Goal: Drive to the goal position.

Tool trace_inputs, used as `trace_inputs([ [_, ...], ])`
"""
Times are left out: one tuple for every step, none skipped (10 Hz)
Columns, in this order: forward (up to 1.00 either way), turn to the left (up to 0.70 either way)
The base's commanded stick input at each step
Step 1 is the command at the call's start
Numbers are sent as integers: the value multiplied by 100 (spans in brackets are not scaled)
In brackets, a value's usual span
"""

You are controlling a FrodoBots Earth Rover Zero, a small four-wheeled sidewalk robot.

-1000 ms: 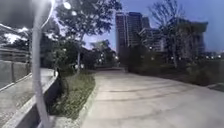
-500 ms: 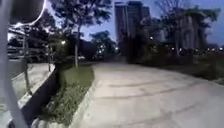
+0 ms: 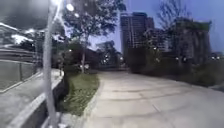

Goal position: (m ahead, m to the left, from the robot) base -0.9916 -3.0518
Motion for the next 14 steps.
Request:
trace_inputs([
  [0, -70],
  [0, -70],
  [0, -70],
  [0, -70],
  [0, -70],
  [0, -70],
  [0, -70],
  [0, -70],
  [0, -70],
  [0, -70],
  [0, -70],
  [0, -70],
  [0, -70],
  [0, -70],
])
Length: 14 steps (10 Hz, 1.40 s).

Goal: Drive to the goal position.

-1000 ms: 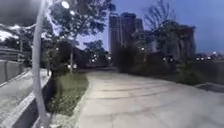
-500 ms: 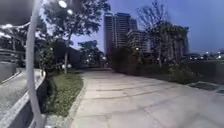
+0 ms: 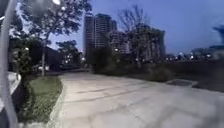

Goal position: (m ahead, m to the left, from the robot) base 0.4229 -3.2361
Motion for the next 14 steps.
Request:
trace_inputs([
  [0, -70],
  [0, -70],
  [0, -70],
  [0, -70],
  [0, -70],
  [0, -70],
  [0, -70],
  [0, -70],
  [0, -70],
  [0, -70],
  [0, -70],
  [0, -70],
  [0, -70],
  [0, -70],
])
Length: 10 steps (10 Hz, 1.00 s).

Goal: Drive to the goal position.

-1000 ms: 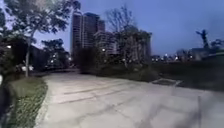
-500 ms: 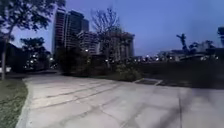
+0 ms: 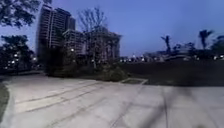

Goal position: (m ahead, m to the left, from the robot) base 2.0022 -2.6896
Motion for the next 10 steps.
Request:
trace_inputs([
  [0, -70],
  [0, -70],
  [0, -70],
  [0, -70],
  [0, -70],
  [0, -70],
  [0, -70],
  [0, -70],
  [0, -70],
  [0, -70],
])
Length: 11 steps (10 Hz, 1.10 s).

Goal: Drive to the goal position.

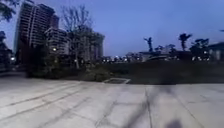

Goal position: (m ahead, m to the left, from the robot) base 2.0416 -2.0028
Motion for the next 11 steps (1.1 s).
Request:
trace_inputs([
  [9, -66],
  [70, -35],
  [70, -35],
  [70, -35],
  [70, -35],
  [70, -35],
  [70, -35],
  [70, -35],
  [70, -35],
  [70, -35],
  [70, -35],
])
